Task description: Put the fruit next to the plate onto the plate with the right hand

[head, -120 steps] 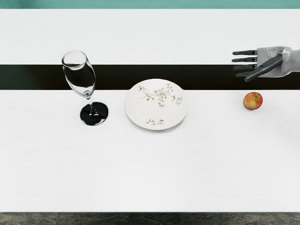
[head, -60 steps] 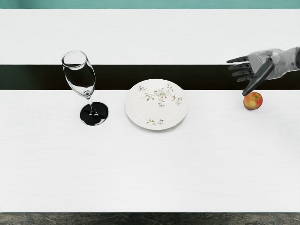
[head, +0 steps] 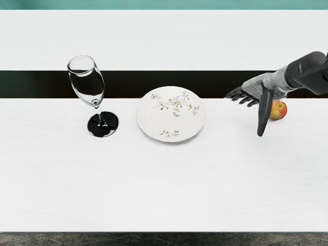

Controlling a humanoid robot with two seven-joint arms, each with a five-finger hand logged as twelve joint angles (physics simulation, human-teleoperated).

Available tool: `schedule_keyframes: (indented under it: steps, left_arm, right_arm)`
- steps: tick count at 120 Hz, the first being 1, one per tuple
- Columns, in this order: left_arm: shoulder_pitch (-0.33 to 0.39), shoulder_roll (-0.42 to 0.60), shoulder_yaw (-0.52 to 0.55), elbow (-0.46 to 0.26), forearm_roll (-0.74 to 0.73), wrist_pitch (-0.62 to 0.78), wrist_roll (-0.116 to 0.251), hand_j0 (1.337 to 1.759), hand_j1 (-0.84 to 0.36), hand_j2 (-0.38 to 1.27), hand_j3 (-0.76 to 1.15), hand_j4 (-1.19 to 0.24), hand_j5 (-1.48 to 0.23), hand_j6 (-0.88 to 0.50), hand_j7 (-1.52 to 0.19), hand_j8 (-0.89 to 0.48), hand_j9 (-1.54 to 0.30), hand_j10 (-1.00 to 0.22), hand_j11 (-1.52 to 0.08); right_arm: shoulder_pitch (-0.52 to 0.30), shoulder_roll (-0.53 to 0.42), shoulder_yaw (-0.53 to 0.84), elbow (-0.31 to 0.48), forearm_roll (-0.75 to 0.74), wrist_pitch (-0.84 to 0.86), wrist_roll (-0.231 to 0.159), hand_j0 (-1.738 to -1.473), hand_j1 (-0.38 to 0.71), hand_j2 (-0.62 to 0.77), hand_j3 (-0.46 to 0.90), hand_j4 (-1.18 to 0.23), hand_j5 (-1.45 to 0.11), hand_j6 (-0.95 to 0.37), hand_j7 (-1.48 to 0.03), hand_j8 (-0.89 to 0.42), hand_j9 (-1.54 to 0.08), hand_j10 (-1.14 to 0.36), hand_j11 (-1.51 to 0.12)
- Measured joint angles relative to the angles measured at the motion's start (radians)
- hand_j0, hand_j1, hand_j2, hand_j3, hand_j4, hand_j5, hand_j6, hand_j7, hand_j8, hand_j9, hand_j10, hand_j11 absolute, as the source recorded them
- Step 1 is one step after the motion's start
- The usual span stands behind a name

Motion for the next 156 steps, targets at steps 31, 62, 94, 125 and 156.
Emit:
schedule_keyframes:
  steps: [31, 62, 94, 125, 156]
  left_arm:
    - [0.0, 0.0, 0.0, 0.0, 0.0, 0.0, 0.0, 1.658, 0.35, 0.0, 0.0, 0.0, 0.0, 0.0, 0.0, 0.0, 0.0, 0.0, 0.0]
    - [0.0, 0.0, -0.001, 0.0, 0.0, 0.0, 0.0, 1.658, 0.35, 0.0, 0.0, 0.0, 0.0, 0.0, 0.0, 0.0, 0.0, 0.0, 0.0]
    - [0.007, 0.0, -0.002, 0.0, 0.0, 0.0, 0.0, 1.658, 0.35, 0.0, 0.0, 0.0, 0.0, 0.0, 0.0, 0.0, 0.0, 0.0, 0.0]
    - [0.011, 0.0, -0.003, 0.0, 0.0, 0.0, 0.0, 1.658, 0.35, 0.0, 0.0, 0.0, 0.0, 0.0, 0.0, 0.0, 0.0, 0.0, 0.0]
    - [0.02, 0.0, -0.003, 0.0, 0.0, 0.0, 0.0, 1.658, 0.35, 0.0, 0.0, 0.0, 0.0, 0.0, 0.0, 0.0, 0.0, 0.0, 0.0]
  right_arm:
    - [0.02, -0.068, -0.111, 0.142, -0.163, -0.363, 0.0, -1.658, -0.35, 0.0, 0.0, 0.0, 0.0, 0.0, 0.0, 0.0, 0.0, 0.0, 0.0]
    - [0.019, -0.112, -0.236, 0.21, -0.263, -0.564, 0.0, -1.658, -0.35, 0.0, 0.0, 0.0, 0.0, -0.01, 0.0, 0.0, 0.0, 0.0, 0.0]
    - [-0.006, -0.148, -0.318, 0.267, -0.322, -0.767, 0.0, -1.658, -0.31, -0.01, 0.0, -0.04, -0.05, -0.04, -0.05, -0.04, -0.05, -0.04, -0.05]
    - [-0.065, -0.117, -0.335, 0.254, -0.379, -0.935, 0.0, -1.658, -0.26, -0.01, 0.0, -0.08, -0.1, -0.08, -0.1, -0.08, -0.1, -0.08, -0.1]
    - [-0.109, -0.076, -0.338, 0.24, -0.415, -1.018, 0.0, -1.658, -0.23, -0.02, 0.0, -0.11, -0.13, -0.11, -0.13, -0.11, -0.13, -0.11, -0.13]
